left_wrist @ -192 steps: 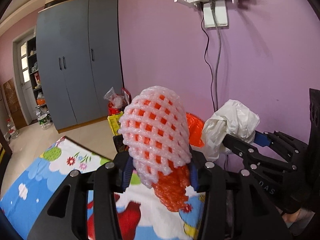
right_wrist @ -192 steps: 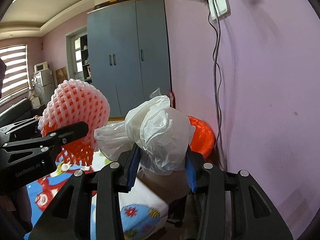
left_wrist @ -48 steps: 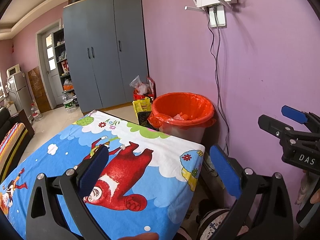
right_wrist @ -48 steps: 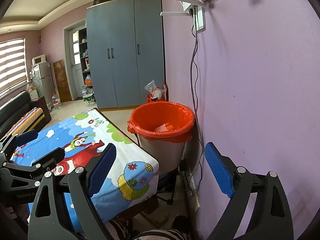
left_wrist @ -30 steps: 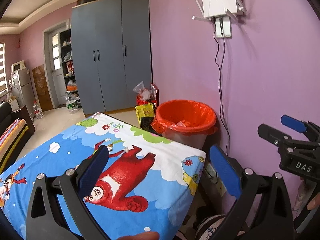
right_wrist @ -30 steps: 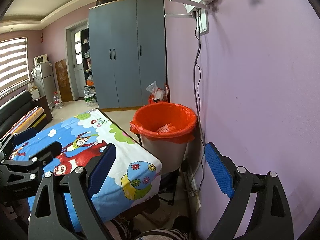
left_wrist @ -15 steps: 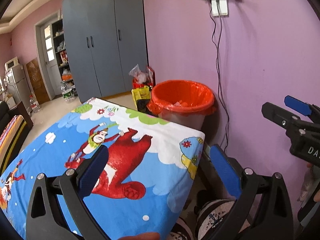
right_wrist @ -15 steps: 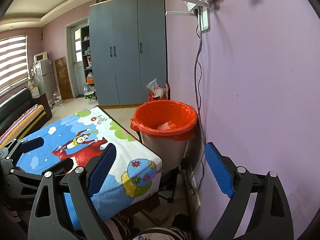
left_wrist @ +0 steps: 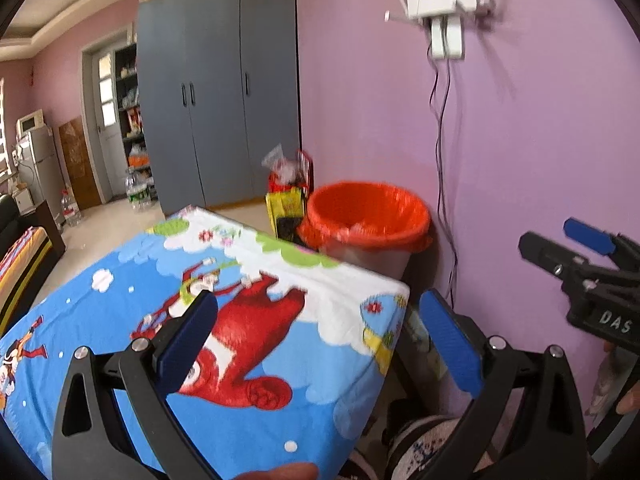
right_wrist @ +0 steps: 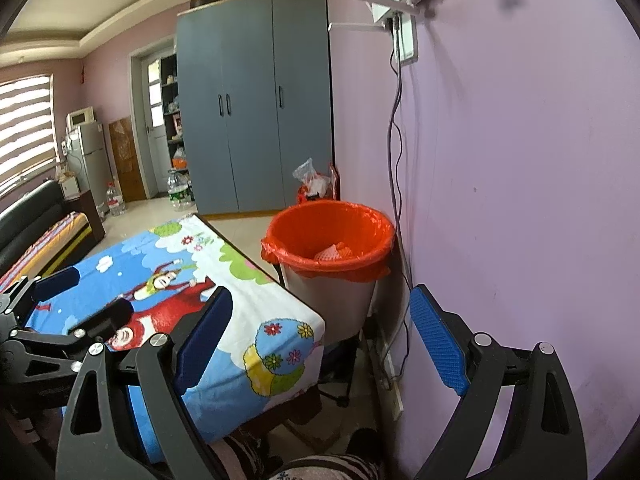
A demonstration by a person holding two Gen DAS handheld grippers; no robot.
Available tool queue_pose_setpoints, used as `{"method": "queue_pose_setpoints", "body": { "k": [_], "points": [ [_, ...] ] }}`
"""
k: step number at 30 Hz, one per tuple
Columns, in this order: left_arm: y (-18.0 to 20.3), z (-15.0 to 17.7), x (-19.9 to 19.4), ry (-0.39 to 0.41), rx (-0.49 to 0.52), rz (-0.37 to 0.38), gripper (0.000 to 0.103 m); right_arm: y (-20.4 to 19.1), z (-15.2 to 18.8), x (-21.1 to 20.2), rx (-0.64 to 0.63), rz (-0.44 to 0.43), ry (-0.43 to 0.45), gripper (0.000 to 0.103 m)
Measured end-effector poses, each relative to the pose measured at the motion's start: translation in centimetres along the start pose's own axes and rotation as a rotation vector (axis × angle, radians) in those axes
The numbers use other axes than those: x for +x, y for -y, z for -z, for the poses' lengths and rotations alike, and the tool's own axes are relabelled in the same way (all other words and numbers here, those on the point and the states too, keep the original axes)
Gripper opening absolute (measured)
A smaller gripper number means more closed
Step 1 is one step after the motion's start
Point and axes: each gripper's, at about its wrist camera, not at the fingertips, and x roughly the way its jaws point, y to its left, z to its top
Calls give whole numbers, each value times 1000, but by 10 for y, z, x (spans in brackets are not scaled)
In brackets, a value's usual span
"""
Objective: Collect trash
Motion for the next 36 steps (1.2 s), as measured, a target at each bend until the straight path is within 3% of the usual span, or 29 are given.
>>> {"method": "queue_pose_setpoints", "body": {
  "k": [5,11,36],
  "points": [
    [-2,-5,-14,84,-20,-11,98,-1,0,-8,1,-3,39,85],
    [-2,-7,-23,118,-27,-1,98,-1,-3,-18,-5,-18,87,85],
    [-4,-4,-29,125,-27,-30,98,-3,-6,-26,-18,-22,99,85]
  ]
}}
